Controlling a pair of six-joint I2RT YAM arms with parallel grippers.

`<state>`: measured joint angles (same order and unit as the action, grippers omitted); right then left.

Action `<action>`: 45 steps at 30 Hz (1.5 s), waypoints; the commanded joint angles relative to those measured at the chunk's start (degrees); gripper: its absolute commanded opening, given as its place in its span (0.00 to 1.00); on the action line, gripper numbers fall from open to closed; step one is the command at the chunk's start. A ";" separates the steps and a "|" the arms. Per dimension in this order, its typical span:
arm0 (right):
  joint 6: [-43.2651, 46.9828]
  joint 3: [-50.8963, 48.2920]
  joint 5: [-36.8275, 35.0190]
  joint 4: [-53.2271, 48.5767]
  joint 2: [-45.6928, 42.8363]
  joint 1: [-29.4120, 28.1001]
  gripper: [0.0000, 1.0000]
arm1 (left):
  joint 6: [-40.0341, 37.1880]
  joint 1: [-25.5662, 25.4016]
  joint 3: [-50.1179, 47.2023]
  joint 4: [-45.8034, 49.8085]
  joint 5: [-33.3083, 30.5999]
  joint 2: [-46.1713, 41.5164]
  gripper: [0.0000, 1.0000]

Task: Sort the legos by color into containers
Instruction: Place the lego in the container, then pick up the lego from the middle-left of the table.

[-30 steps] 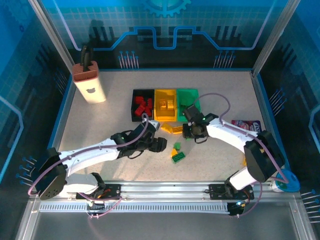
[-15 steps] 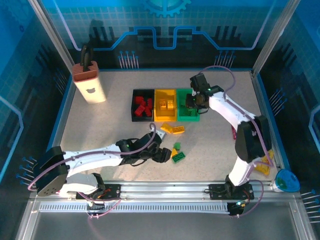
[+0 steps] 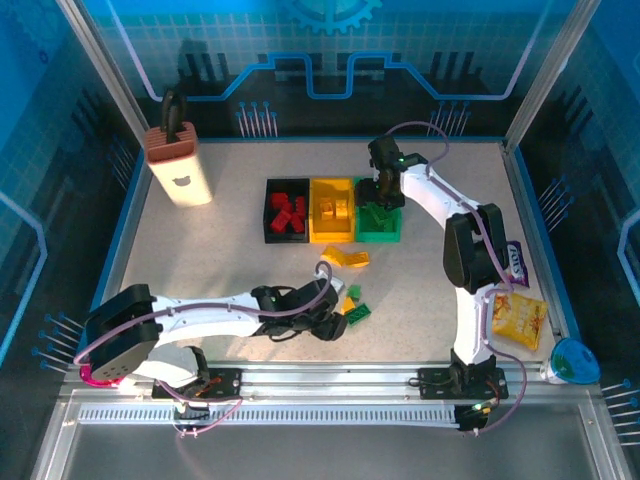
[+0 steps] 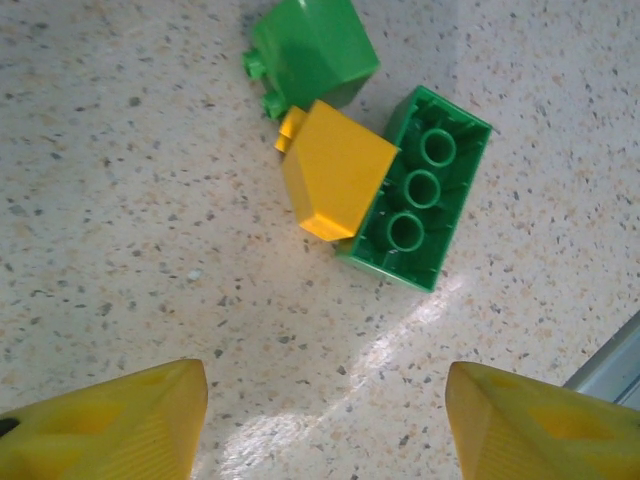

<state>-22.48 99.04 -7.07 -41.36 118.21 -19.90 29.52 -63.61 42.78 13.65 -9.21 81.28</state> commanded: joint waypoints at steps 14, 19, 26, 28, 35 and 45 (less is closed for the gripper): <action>-2.50 -20.49 -0.04 6.28 -23.31 -0.67 0.78 | -0.48 -1.95 6.70 4.03 5.90 7.93 0.62; -3.32 -25.61 0.06 8.08 -26.98 -0.06 0.78 | -1.21 -1.66 9.32 3.57 6.04 12.51 0.63; -4.25 -31.02 0.75 10.05 -30.32 1.00 0.78 | -2.47 -0.34 14.31 4.45 4.88 18.58 0.64; -4.31 -32.07 0.90 10.36 -31.06 1.40 0.78 | -3.00 0.32 15.40 5.07 4.83 19.88 0.64; -4.72 -35.43 1.91 11.89 -33.17 3.17 0.78 | -5.72 1.55 19.52 6.78 4.83 24.06 0.64; -5.45 -39.43 2.89 14.05 -34.34 4.21 0.77 | -8.50 1.74 25.81 9.32 6.44 28.59 0.62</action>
<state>-26.98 60.99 -5.28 -28.62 85.54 -16.60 23.53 -62.39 66.54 26.74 -4.16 107.18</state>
